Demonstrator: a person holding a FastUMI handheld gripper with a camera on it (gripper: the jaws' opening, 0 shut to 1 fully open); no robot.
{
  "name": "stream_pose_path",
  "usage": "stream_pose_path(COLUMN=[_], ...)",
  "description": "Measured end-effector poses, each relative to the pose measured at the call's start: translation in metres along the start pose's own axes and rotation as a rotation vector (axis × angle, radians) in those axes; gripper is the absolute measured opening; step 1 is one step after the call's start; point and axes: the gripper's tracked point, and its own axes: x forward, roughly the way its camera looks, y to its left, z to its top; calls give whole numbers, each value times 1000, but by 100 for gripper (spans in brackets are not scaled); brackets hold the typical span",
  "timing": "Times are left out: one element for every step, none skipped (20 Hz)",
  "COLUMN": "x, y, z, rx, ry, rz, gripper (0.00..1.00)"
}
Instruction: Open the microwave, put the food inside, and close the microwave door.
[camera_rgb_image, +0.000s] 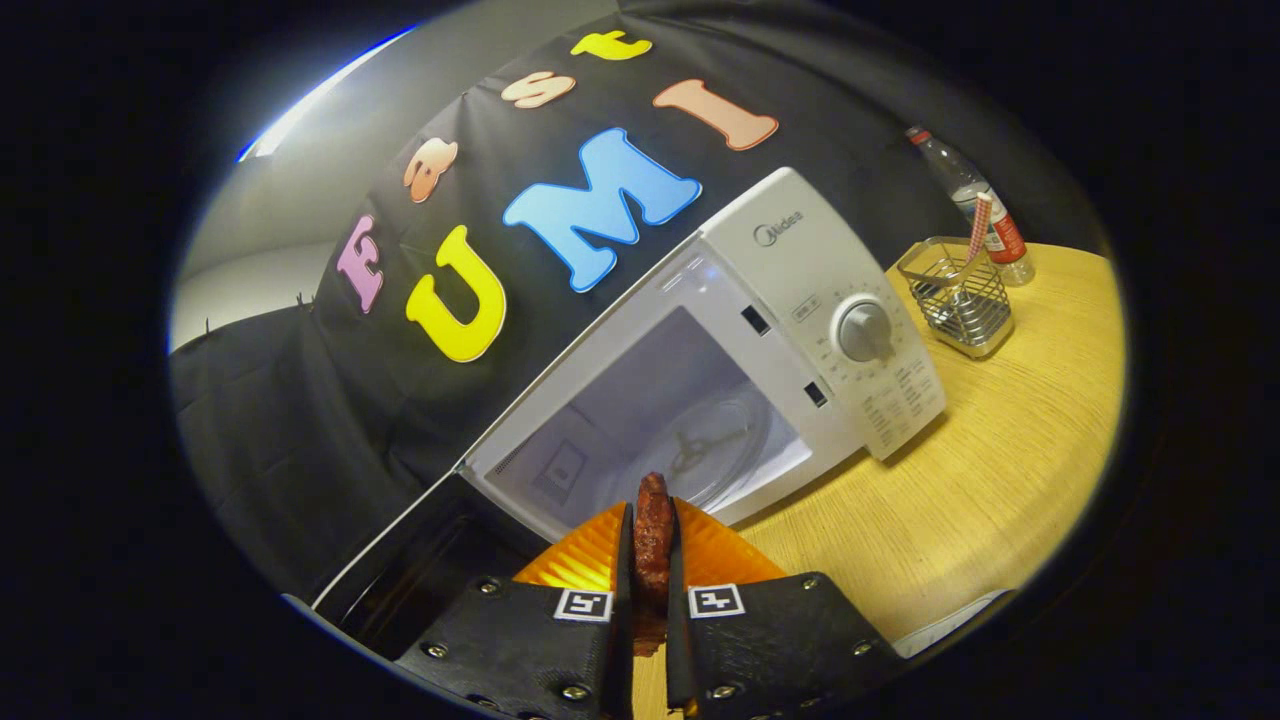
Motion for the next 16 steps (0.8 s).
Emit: stream_pose_path(x=[11, 23, 35, 44, 54, 62, 71, 77, 84, 93, 104, 113, 121, 128, 136, 143], y=[1, 2, 1, -1, -2, -1, 0, 3, 9, 13, 16, 16, 18, 19, 23, 28], z=[-1, -2, -3, -6, -8, -10, -12, -11, -9, -7, -6, -5, -1, 3, 7, 8], rx=[-11, -21, -34, -44, -55, -63, -72, -65, -52, -47, -59, -71, -67, -46, -30, -31], ry=[-7, -18, -25, -28, -28, -31, -30, -34, -44, -54, -62, -76, -92, -108, -128, -145], rz=[-9, -22, -38, -57, -66, -76, -81, -74, -65, -61, -70, -81, -82, -82, -67, -55], gripper=[13, 13, 13, 13, 13, 13, 13, 13, 13, 13, 13, 13, 13, 13, 13, 13])
